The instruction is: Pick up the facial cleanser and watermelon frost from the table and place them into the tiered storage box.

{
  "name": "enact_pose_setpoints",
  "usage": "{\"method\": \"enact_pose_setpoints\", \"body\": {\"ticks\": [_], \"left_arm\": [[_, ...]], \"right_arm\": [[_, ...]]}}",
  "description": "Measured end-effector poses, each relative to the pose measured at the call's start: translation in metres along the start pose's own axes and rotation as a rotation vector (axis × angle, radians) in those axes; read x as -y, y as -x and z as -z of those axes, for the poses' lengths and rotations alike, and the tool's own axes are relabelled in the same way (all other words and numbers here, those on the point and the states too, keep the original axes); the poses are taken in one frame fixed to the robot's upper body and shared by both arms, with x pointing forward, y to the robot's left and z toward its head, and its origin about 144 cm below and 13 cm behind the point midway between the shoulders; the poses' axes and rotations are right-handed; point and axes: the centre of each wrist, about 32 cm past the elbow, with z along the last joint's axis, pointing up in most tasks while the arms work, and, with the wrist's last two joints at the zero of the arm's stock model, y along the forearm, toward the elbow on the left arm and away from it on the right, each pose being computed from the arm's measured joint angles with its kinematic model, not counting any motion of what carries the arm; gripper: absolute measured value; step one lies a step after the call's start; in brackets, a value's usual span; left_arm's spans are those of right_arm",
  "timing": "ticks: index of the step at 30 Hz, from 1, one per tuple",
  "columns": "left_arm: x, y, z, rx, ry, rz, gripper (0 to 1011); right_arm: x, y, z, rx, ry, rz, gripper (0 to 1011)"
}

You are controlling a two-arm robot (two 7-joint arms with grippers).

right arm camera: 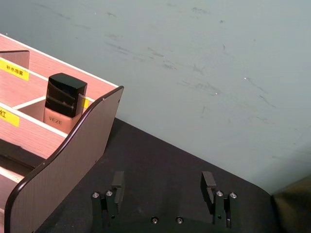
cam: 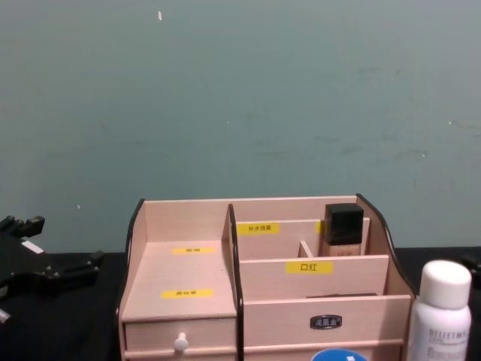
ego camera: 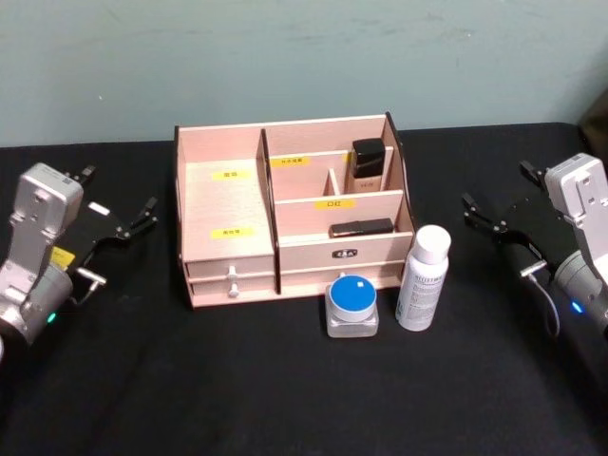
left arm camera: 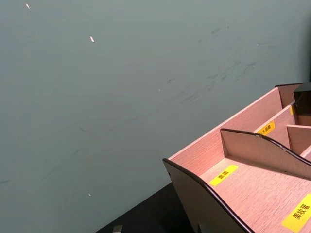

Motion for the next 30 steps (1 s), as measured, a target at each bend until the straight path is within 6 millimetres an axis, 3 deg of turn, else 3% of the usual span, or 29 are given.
{"method": "enact_pose_setpoints", "body": {"ticks": [30], "left_arm": [[0.0, 0.0, 0.0, 0.0, 0.0, 0.0, 1010]], "right_arm": [[0.0, 0.0, 0.0, 0.0, 0.0, 0.0, 1002]]}}
